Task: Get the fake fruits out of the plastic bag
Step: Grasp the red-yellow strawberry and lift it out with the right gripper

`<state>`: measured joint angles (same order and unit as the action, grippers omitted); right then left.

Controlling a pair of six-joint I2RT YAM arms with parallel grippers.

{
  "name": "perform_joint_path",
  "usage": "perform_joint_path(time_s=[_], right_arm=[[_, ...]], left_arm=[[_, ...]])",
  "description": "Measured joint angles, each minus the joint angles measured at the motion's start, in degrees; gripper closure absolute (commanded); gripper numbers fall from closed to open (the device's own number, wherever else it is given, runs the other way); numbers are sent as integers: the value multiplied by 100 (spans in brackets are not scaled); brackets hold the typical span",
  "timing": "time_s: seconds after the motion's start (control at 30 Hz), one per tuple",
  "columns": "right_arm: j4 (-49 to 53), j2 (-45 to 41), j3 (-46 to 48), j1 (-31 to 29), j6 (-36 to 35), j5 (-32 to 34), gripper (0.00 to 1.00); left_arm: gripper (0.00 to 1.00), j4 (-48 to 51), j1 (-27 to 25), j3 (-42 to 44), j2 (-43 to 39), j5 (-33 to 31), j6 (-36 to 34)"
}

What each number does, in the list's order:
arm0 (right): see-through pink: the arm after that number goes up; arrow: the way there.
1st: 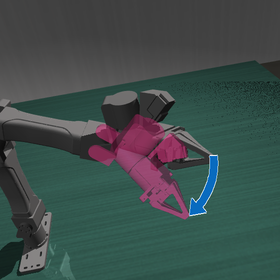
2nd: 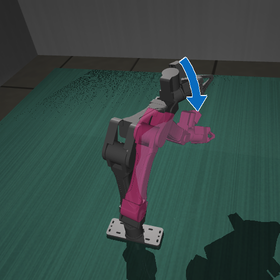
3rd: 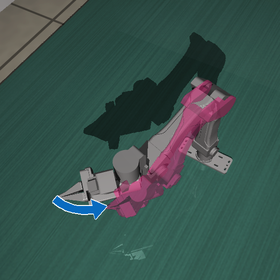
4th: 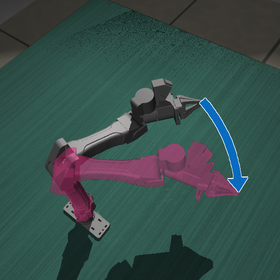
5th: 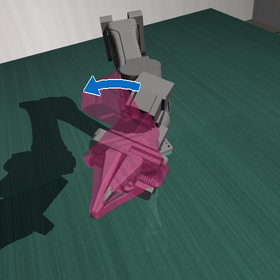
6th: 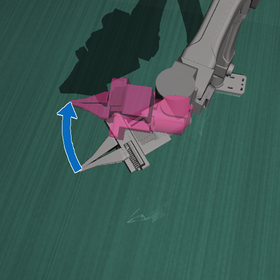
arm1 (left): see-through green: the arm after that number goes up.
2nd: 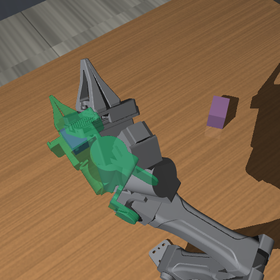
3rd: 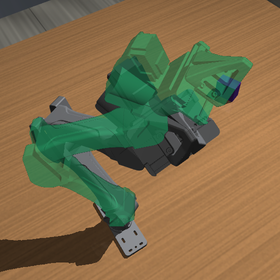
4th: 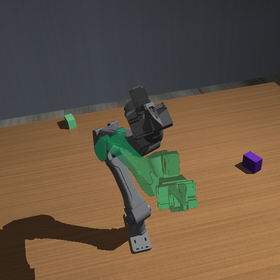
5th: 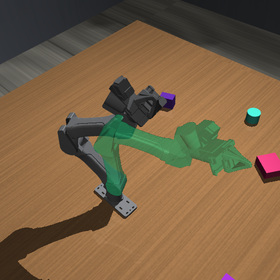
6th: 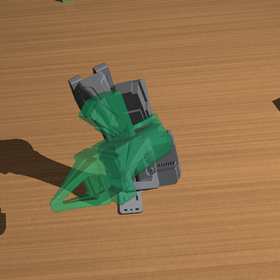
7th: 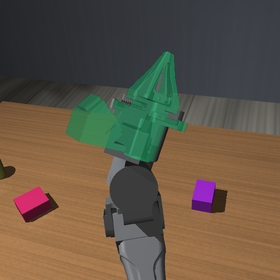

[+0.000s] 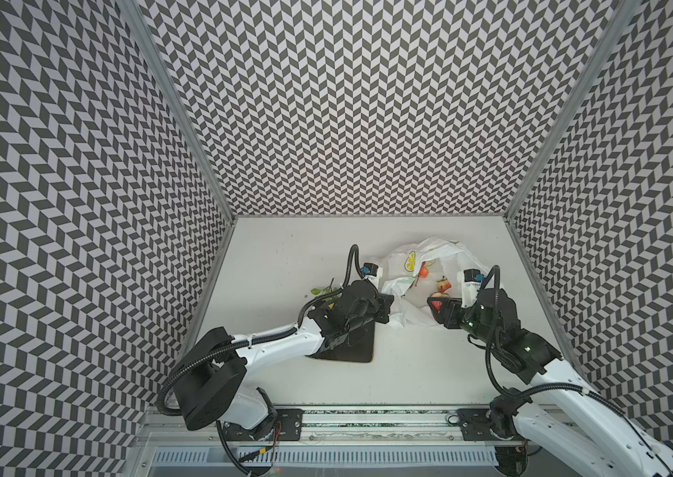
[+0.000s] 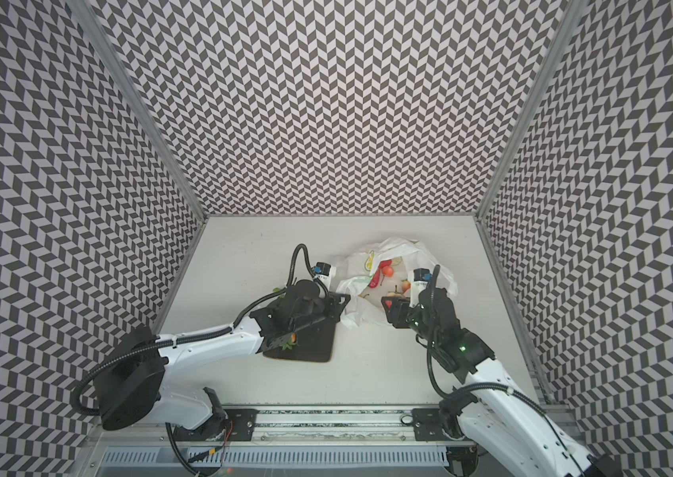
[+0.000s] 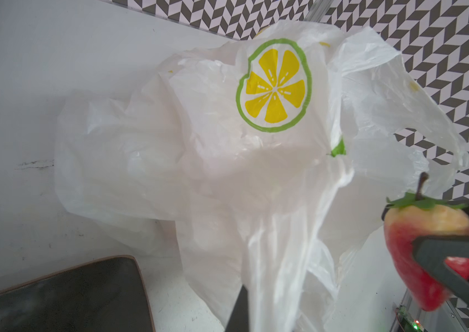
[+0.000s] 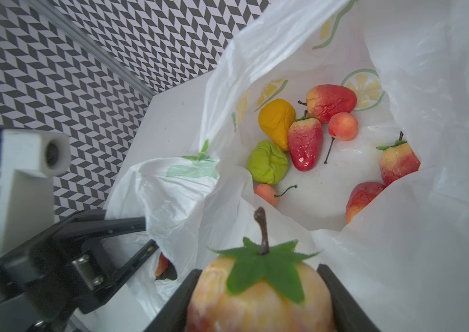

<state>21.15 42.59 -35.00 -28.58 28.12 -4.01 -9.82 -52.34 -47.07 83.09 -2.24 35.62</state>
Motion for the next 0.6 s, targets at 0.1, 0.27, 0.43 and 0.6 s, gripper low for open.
perform_joint_path(time_s=[0.1, 0.27, 0.43, 0.6], right_arm=[[223, -146, -258, -20, -96, -107, 50], [328, -267, -616, -24, -356, -402, 49], [254, -299, -710, -24, -612, -599, 48], [111, -105, -1032, -31, -717, -964, 49]], left_arm=[[69, -7, -7, -13, 7, 37, 7], [34, -42, -42, -107, 7, 55, 20], [13, 7, -205, -105, -92, 31, 33], [3, 229, -240, -26, -695, 44, 9]])
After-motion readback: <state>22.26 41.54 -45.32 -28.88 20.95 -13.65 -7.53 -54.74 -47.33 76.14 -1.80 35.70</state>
